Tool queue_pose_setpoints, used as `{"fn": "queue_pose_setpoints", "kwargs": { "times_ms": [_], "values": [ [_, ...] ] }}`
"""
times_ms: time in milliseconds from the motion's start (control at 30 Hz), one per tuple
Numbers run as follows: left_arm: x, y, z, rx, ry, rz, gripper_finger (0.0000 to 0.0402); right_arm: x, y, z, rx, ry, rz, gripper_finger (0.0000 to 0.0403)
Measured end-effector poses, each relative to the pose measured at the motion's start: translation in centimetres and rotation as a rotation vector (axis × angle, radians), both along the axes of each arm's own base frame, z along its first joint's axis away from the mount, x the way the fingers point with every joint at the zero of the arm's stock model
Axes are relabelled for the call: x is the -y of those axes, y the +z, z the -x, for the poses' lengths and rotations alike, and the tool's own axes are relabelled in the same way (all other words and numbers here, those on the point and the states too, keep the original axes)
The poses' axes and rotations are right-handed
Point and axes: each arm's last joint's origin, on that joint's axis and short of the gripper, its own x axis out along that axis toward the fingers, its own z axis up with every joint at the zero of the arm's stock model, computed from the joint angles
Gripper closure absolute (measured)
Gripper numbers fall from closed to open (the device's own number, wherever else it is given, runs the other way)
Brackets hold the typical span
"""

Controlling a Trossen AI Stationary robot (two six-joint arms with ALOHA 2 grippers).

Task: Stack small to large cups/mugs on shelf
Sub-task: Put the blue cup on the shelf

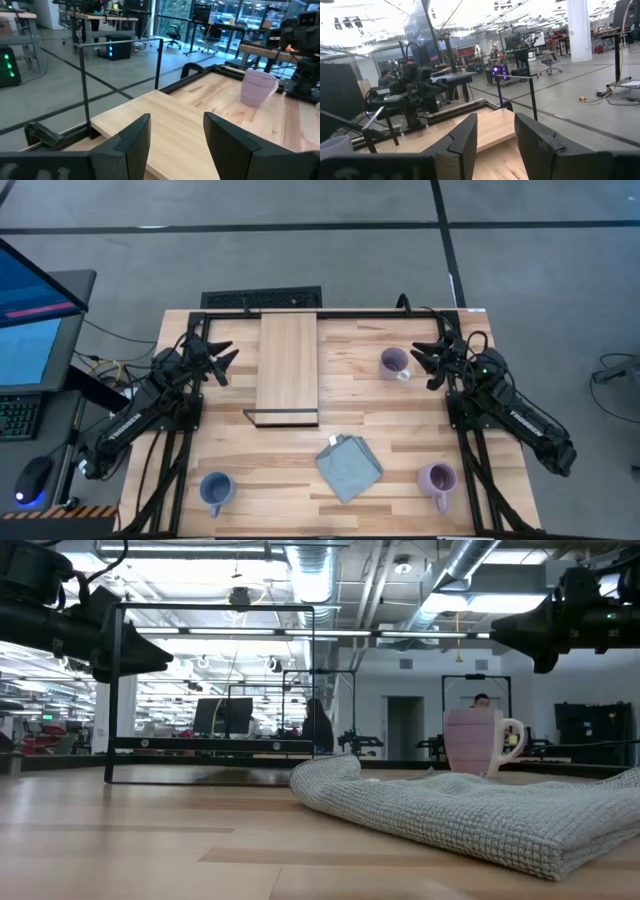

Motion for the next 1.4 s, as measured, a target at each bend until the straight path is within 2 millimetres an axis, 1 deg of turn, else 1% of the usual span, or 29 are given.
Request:
{"fn": "queue_pose_setpoints", "kwargs": {
  "times_ms": [200, 567, 733, 967, 1033, 1167, 1400],
  "values": [
    [0.0, 0.0, 0.0, 0.031, 0.004, 0.041, 0.0228, 0.0, 0.0, 0.0, 0.0, 0.0, 0.0, 0.0249],
    [0.0, 0.0, 0.0, 0.032, 0.005, 0.042, 0.0228, 0.0, 0.0, 0.0, 0.0, 0.0, 0.0, 0.0245],
    [0.0, 0.0, 0.0, 0.032, 0.005, 0.041, 0.0228, 0.0, 0.0, 0.0, 0.0, 0.0, 0.0, 0.0222],
    [0.0, 0.0, 0.0, 0.036, 0.005, 0.048, 0.0228, 0.0, 0.0, 0.0, 0.001, -0.001, -0.002, 0.016],
    [0.0, 0.0, 0.0, 0.037, 0.006, 0.048, 0.0228, 0.01, 0.0, 0.0, 0.009, 0.001, -0.024, 0.0148],
    [0.0, 0.0, 0.0, 0.037, 0.006, 0.049, 0.0228, 0.01, 0.0, 0.0, 0.028, 0.007, -0.074, 0.0142],
    [0.0, 0.0, 0.0, 0.038, 0.005, 0.05, 0.0228, 0.0, 0.0, 0.0, 0.031, 0.009, -0.081, 0.0142]
  ]
}}
